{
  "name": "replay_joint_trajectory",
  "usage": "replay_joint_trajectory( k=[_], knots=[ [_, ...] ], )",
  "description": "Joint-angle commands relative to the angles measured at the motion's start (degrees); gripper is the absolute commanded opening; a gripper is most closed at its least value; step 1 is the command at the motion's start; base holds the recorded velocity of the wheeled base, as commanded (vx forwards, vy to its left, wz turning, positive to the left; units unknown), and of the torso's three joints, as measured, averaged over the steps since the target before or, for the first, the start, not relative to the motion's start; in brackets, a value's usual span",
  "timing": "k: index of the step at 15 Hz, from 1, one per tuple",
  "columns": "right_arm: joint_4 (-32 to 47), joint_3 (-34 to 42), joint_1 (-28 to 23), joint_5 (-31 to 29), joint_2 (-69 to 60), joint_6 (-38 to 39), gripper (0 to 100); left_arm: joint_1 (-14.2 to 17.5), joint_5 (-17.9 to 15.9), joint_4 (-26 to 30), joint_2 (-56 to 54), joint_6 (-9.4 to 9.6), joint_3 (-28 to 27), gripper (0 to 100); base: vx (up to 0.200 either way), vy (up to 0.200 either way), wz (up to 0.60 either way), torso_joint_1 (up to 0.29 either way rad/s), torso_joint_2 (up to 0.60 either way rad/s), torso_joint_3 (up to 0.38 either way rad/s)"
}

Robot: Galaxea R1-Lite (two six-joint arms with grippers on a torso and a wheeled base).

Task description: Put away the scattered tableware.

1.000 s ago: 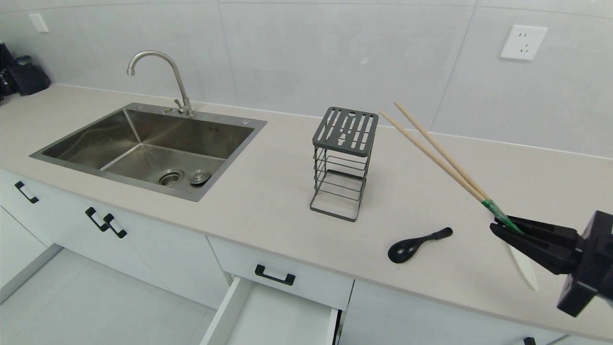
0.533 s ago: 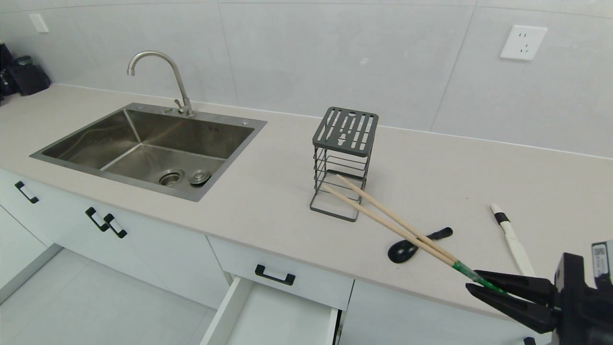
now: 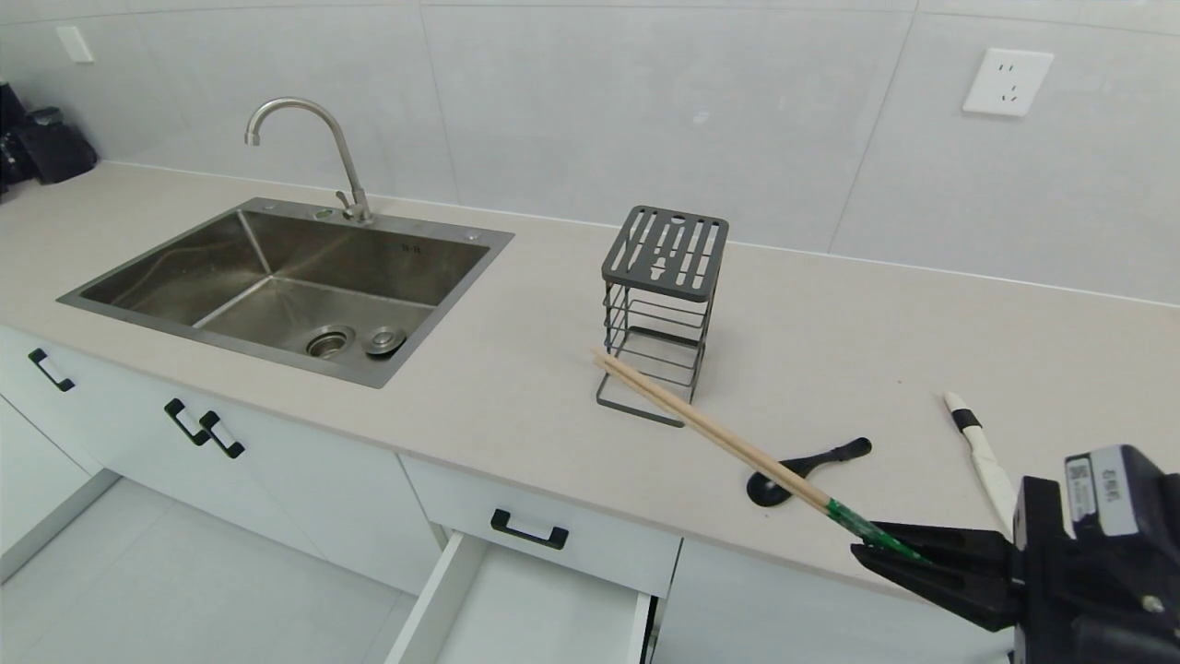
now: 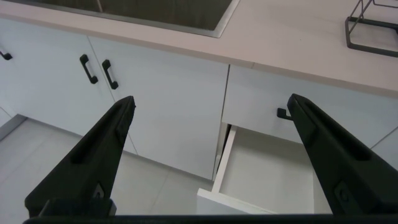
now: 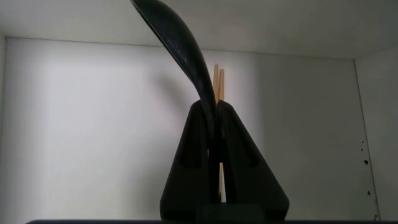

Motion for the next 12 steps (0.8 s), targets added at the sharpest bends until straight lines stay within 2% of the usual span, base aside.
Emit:
replay_joint_trajectory(
  k=[1, 6, 9, 10, 12],
  knots=[
    [-0.11, -1.04, 1.65, 0.10, 4.61, 0.10, 0, 0.01, 0.02, 0.01, 0.02, -0.03, 0.00, 100, 0.000, 0.000, 0.00, 0.000, 0.00, 0.000],
    [-0.46, -3.50, 5.78, -0.08, 13.93, 0.36, 0, 0.01, 0.02, 0.01, 0.02, -0.03, 0.00, 100, 0.000, 0.000, 0.00, 0.000, 0.00, 0.000],
    [-0.55, -5.44, 11.75, -0.87, 18.58, 1.07, 0, 0.01, 0.02, 0.01, 0.02, -0.03, 0.00, 100, 0.000, 0.000, 0.00, 0.000, 0.00, 0.000],
    [-1.43, -5.61, 13.69, -2.01, 20.17, 2.56, 0, 0.01, 0.02, -0.08, 0.02, -0.03, 0.00, 100, 0.000, 0.000, 0.00, 0.000, 0.00, 0.000],
    [-2.93, -6.40, 14.39, -3.95, 22.28, 3.61, 0, -0.07, 0.02, -0.08, 0.02, -0.03, 0.00, 100, 0.000, 0.000, 0.00, 0.000, 0.00, 0.000]
  ],
)
